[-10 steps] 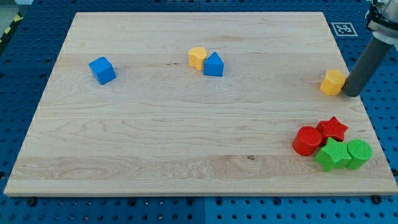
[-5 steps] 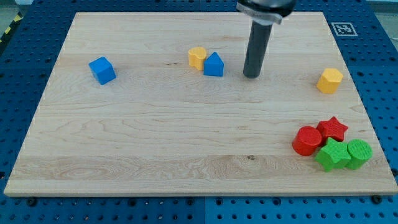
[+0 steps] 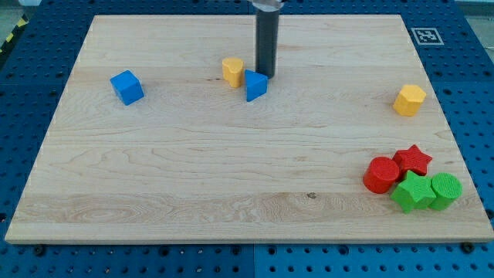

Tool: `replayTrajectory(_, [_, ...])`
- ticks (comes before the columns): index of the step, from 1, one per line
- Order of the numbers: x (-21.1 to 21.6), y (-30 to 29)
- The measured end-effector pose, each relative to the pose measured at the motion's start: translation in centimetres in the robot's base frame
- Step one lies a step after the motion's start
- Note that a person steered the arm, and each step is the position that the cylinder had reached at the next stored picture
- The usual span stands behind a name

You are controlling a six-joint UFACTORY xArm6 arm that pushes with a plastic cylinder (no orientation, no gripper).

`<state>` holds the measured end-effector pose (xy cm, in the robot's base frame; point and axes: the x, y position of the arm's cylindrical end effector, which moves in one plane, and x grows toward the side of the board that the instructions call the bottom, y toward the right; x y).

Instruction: Move the blue triangle towards the blue cube

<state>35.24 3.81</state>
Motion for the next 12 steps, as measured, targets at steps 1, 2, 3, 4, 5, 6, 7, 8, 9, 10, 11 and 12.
replayTrajectory(1, [1.0, 1.0])
replayTrajectory(2, [1.5, -0.3])
replayTrajectory(3, [2.7, -1.3])
replayTrajectory(4, [3.2, -1.6])
replayTrajectory(5, [3.6, -1.6])
replayTrajectory(6, [4.6, -1.6])
replayTrajectory(7, [4.6, -1.7])
replayTrajectory(8, [4.8, -3.1])
replayTrajectory(9, [5.2, -5.3])
replayTrajectory(10, [5.4, -6.6])
replayTrajectory(11, [5.5, -7.0])
replayTrajectory(12, [7.4, -7.0])
